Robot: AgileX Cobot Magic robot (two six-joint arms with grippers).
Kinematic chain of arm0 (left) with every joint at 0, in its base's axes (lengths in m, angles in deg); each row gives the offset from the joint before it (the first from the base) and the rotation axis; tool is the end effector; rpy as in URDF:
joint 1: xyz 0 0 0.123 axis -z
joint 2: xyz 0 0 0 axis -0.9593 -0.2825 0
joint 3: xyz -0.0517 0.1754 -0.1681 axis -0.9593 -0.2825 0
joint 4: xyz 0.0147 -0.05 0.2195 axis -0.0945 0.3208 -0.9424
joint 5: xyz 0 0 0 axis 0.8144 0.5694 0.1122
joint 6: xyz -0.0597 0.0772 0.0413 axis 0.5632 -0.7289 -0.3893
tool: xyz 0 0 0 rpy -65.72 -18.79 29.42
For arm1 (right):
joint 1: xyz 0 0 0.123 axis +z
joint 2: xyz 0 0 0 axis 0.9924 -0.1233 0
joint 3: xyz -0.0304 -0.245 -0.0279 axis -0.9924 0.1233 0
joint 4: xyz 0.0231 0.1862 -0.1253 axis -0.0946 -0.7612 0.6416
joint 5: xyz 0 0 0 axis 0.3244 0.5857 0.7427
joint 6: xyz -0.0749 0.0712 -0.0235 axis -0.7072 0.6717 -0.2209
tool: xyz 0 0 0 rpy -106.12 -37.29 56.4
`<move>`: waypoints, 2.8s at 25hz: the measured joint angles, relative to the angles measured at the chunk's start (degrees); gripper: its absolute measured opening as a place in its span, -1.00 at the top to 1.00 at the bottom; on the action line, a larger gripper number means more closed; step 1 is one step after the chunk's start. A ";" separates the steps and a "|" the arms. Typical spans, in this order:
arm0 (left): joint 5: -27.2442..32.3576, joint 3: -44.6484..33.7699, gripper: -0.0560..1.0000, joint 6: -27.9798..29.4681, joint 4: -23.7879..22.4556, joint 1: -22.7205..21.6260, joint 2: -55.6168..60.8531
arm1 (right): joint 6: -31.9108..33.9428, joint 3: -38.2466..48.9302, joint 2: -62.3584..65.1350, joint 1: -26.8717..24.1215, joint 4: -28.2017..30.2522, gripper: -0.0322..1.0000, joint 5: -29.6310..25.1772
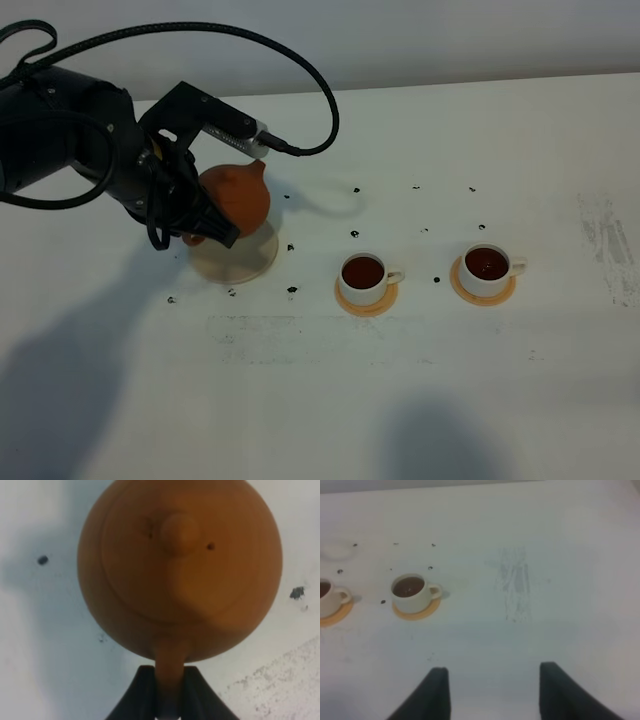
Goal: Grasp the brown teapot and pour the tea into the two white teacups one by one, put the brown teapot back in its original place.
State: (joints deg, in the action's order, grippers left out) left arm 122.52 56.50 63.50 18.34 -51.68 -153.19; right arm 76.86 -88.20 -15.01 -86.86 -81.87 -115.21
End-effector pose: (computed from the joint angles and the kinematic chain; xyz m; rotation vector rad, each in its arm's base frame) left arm 0.3223 -0.1282 0.1835 0.8216 2.5468 -0.0258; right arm 0.0226 0.0087 0.2543 0.0307 2.0517 0.0689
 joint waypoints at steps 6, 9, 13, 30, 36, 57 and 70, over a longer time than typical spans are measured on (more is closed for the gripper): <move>-0.16 -1.45 0.69 0.62 0.00 -0.05 -1.12 | 0.00 0.00 0.00 0.00 0.00 0.12 0.00; -0.16 -1.58 0.69 1.01 0.04 -0.57 -2.14 | 0.00 0.00 0.00 0.00 0.00 0.12 0.00; -0.41 -1.59 0.69 1.68 0.14 -1.08 -2.63 | 0.00 0.00 0.00 0.00 0.00 0.12 0.00; -8.57 -6.05 0.69 1.84 0.18 -2.91 -4.06 | 0.00 0.00 0.00 0.00 0.00 0.12 0.00; -8.72 -6.05 0.69 1.84 0.25 -2.91 -5.39 | 0.00 0.00 0.00 0.00 0.00 0.12 0.00; -7.67 -6.05 0.15 -0.51 1.89 -2.72 -4.02 | 0.00 0.00 0.00 0.00 0.00 0.12 0.00; -2.95 -6.00 0.09 3.22 -4.11 -8.87 3.70 | 0.00 0.00 0.00 0.00 0.00 0.12 0.00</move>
State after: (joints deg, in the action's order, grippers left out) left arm 119.58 50.50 66.72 14.23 -60.55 -149.49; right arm 76.86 -88.20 -15.01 -86.86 -81.87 -115.21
